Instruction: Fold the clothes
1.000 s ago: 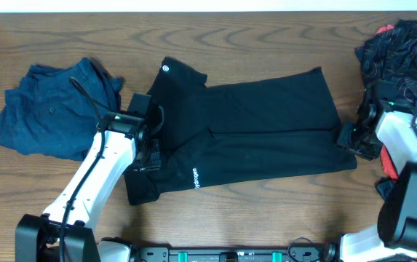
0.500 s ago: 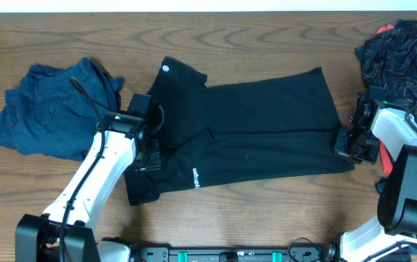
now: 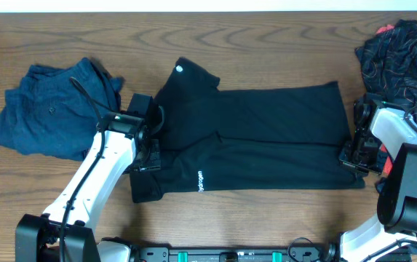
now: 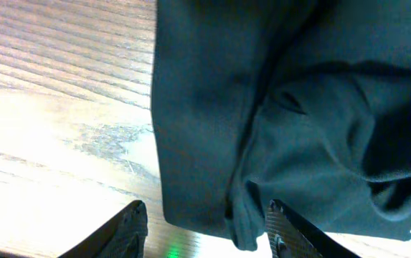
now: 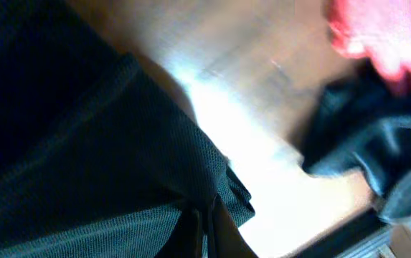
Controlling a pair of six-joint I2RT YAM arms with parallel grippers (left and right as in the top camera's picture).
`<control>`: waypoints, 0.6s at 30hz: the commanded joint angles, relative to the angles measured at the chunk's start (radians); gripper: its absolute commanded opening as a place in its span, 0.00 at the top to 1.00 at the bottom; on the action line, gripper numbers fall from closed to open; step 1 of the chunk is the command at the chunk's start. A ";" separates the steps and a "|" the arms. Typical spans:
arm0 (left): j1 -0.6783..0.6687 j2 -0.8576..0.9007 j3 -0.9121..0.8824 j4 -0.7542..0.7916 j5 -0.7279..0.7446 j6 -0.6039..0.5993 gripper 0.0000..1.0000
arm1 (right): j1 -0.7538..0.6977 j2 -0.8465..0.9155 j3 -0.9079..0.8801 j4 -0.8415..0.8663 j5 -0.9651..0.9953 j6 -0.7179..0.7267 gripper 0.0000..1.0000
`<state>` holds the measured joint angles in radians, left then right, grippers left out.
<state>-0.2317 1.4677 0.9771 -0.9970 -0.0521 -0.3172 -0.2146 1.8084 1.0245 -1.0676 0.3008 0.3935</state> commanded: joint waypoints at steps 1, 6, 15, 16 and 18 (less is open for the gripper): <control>0.002 -0.006 0.023 -0.004 -0.008 0.001 0.45 | 0.010 0.010 -0.006 -0.026 0.092 0.092 0.99; 0.002 -0.007 0.023 -0.004 -0.008 0.002 0.45 | 0.010 -0.002 -0.006 -0.011 0.066 0.091 0.99; -0.011 -0.020 0.122 0.000 -0.006 0.100 0.37 | 0.010 -0.193 0.021 0.071 -0.105 -0.028 0.48; -0.011 -0.020 0.141 0.008 -0.002 0.100 0.33 | 0.010 -0.217 0.022 0.086 -0.133 -0.050 0.46; -0.011 -0.019 0.182 0.048 0.040 0.129 0.29 | 0.010 -0.270 0.022 0.122 -0.213 -0.112 0.44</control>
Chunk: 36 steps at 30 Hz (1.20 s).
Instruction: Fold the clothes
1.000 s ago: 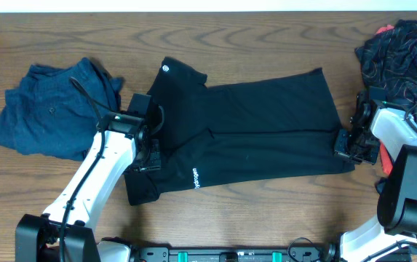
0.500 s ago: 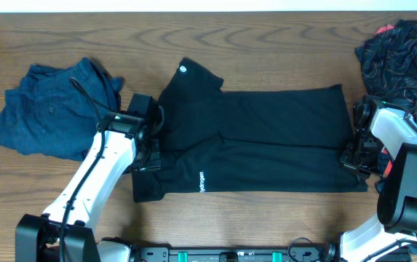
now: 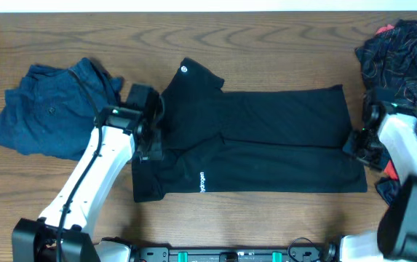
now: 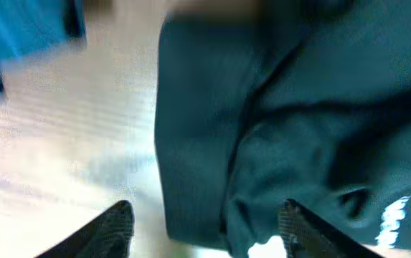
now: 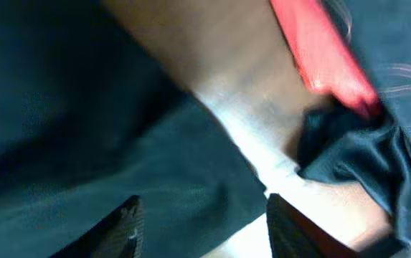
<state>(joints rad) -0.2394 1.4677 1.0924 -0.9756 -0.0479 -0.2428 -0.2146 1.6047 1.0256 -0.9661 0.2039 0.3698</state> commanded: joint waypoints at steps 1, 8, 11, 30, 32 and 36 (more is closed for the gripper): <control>-0.003 -0.017 0.085 0.055 0.064 0.079 0.29 | 0.010 -0.087 0.021 0.034 -0.147 -0.108 0.43; 0.000 0.100 0.180 0.317 0.172 0.145 0.28 | 0.012 -0.161 0.021 0.049 -0.239 -0.147 0.42; 0.008 0.206 0.225 0.396 0.180 0.172 0.28 | 0.012 -0.161 0.021 0.029 -0.239 -0.147 0.42; 0.114 0.745 0.641 0.395 0.329 0.273 0.16 | 0.012 -0.161 0.021 0.005 -0.239 -0.151 0.42; 0.114 0.772 0.641 0.399 0.329 0.273 0.16 | 0.012 -0.161 0.021 0.004 -0.239 -0.151 0.42; 0.114 0.809 0.641 0.399 0.328 0.273 0.16 | 0.012 -0.161 0.021 0.005 -0.239 -0.151 0.42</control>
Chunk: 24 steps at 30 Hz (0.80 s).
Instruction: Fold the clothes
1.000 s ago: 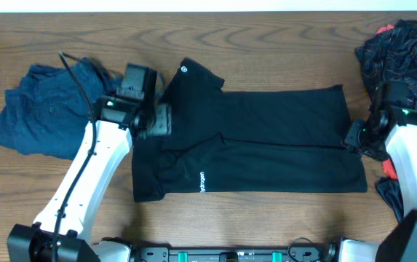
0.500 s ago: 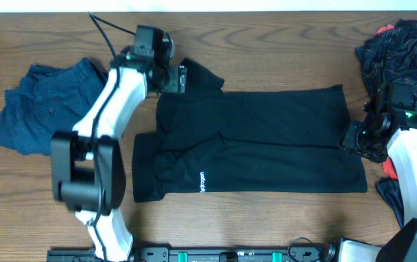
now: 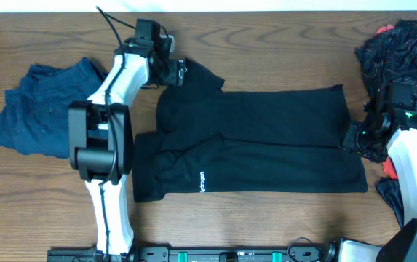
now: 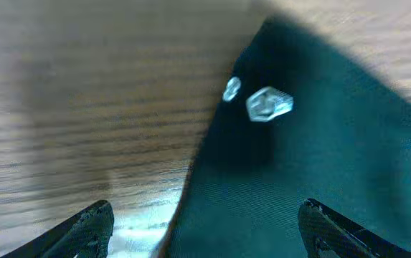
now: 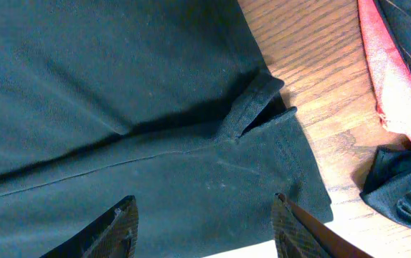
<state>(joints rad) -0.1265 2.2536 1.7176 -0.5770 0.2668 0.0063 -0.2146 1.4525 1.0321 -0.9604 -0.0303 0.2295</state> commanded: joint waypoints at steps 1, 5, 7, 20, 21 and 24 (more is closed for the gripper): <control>0.001 0.029 0.016 -0.002 0.014 0.023 0.16 | 0.012 -0.009 0.014 -0.001 -0.005 -0.010 0.42; -0.007 0.045 0.014 -0.031 0.019 0.019 0.16 | 0.012 -0.009 0.014 0.000 -0.004 -0.010 0.41; -0.014 0.050 0.014 -0.056 0.051 0.016 0.17 | 0.012 -0.009 0.014 0.000 -0.004 -0.010 0.41; -0.051 0.054 0.014 -0.099 0.092 0.015 0.78 | 0.012 -0.009 0.014 0.040 -0.004 -0.011 0.41; -0.048 0.054 0.014 -0.095 0.092 0.015 0.81 | 0.012 -0.009 0.014 0.046 -0.004 -0.011 0.41; -0.035 0.054 0.015 -0.087 0.087 -0.010 0.85 | 0.012 -0.009 0.014 0.069 -0.004 -0.011 0.42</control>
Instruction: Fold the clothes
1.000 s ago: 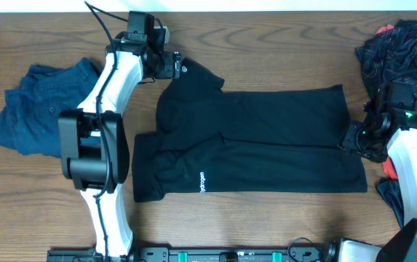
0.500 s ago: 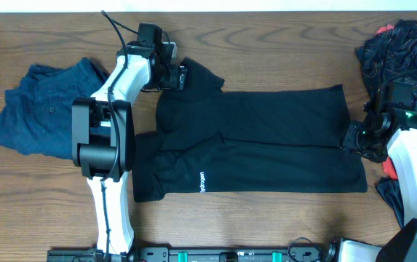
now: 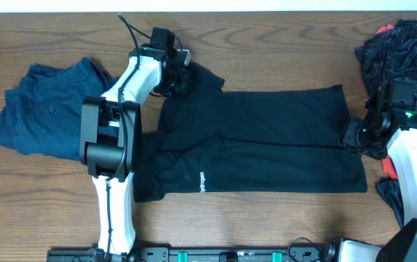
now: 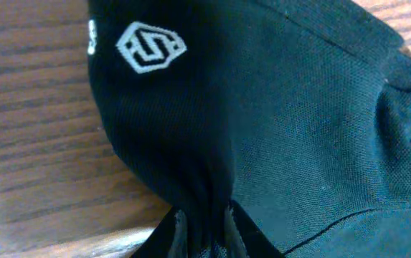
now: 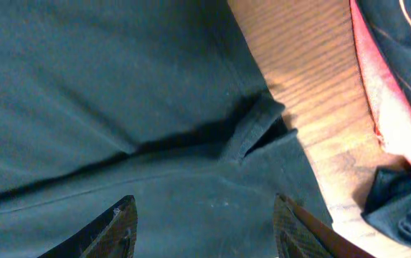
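A black shirt (image 3: 259, 142) lies flat across the middle of the wooden table, folded lengthwise, with white lettering near its front left. My left gripper (image 3: 180, 78) is at its far left corner and is shut on the sleeve (image 4: 191, 143) that bears a white hexagon logo (image 4: 150, 47); cloth bunches between the fingers (image 4: 230, 222). My right gripper (image 3: 355, 138) hovers open over the shirt's right edge, where a small fold of hem (image 5: 259, 122) sticks up; its fingers (image 5: 115, 229) stand wide apart above the fabric.
A crumpled pair of blue shorts (image 3: 48, 105) lies at the left. A heap of black and red clothes (image 3: 401, 51) sits at the far right corner, its red edge (image 5: 377, 93) close to the right gripper. Bare wood (image 3: 266, 36) runs along the far side.
My left gripper, open just beside the logo sleeve 0.8 s ago, is now shut on that sleeve. The right gripper stays open over the shirt's right edge, almost unmoved.
At first my left gripper was open at the shirt's near-left edge and the right was shut on the right hem. Then the right had let go. Later the left stood open at the far left sleeve, and it now grips that sleeve.
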Controlling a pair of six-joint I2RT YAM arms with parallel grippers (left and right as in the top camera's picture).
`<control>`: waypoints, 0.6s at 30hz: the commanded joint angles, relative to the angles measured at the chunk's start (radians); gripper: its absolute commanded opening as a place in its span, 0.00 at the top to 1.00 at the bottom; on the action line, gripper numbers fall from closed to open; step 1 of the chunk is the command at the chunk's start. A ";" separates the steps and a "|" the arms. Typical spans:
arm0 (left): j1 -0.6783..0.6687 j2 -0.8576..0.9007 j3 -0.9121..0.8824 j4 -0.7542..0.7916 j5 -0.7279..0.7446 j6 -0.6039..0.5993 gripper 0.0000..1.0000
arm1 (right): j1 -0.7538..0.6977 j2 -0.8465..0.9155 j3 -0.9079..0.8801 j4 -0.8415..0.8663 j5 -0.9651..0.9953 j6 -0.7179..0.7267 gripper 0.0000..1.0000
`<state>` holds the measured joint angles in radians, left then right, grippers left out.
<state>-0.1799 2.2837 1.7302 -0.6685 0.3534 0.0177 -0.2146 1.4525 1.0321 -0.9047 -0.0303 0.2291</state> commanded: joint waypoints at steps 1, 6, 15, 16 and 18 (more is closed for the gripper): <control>0.024 0.022 0.002 0.007 0.000 -0.033 0.87 | 0.012 -0.008 0.014 0.024 -0.004 -0.010 0.43; 0.057 0.008 0.004 0.023 0.001 -0.100 0.89 | 0.013 -0.005 0.014 0.097 -0.005 -0.034 0.50; 0.076 0.002 0.004 0.013 0.003 -0.181 0.90 | 0.034 0.149 0.014 0.427 -0.038 -0.089 0.55; 0.072 0.002 0.004 0.010 0.003 -0.181 0.90 | 0.040 0.177 0.014 0.476 -0.037 -0.089 0.54; 0.068 0.002 0.003 0.003 0.003 -0.181 0.89 | 0.050 0.247 0.014 0.602 -0.039 -0.089 0.53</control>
<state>-0.1070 2.2845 1.7302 -0.6563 0.3603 -0.1383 -0.1890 1.6211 1.0355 -0.3790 -0.0544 0.1669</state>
